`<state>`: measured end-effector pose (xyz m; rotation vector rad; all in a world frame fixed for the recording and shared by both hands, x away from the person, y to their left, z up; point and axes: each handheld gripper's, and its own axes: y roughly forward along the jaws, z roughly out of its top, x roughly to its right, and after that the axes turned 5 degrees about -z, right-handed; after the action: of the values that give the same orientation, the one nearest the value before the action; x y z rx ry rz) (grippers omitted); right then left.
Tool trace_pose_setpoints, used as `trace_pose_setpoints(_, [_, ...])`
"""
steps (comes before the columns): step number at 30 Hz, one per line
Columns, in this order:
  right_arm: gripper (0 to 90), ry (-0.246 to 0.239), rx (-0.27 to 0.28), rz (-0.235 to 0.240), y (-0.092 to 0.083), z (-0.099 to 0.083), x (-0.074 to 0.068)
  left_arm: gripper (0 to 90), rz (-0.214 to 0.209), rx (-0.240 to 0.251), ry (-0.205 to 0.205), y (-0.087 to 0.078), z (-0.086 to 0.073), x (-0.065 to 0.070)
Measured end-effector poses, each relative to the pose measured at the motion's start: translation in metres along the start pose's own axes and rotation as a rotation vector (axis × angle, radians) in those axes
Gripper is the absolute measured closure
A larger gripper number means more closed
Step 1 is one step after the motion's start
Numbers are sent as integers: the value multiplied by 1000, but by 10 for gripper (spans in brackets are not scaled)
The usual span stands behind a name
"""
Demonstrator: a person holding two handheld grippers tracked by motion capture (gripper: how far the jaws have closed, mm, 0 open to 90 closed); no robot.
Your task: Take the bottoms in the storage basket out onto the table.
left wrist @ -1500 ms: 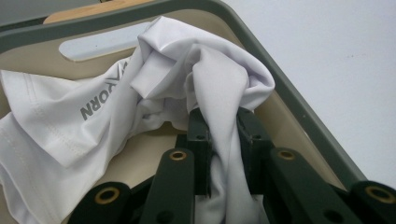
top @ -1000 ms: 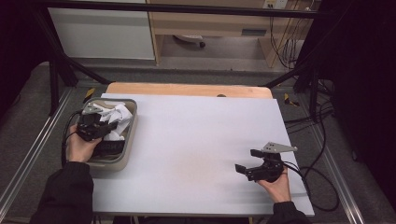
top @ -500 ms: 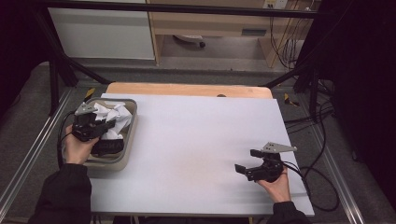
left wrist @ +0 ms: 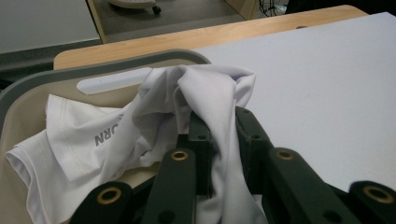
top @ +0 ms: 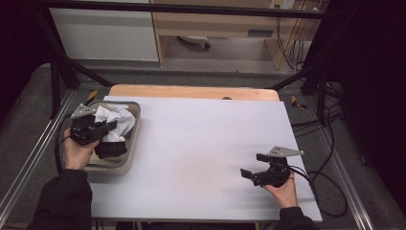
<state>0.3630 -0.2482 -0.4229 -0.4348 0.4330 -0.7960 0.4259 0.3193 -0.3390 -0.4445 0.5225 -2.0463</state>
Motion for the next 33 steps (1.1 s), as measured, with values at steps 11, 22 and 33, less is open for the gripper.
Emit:
trace_pose_setpoints(11, [7,-1,-5,-2,1,0,0,786,8,45,3,-11,3,2])
trace_pose_setpoints(22, [7,0,-3,-3,0,0,0,788,1,89,2,-21,11,5])
trace_pose_setpoints(33, [7,-1,-2,-2,0,0,0,789,-8,117,7,-28,16,10])
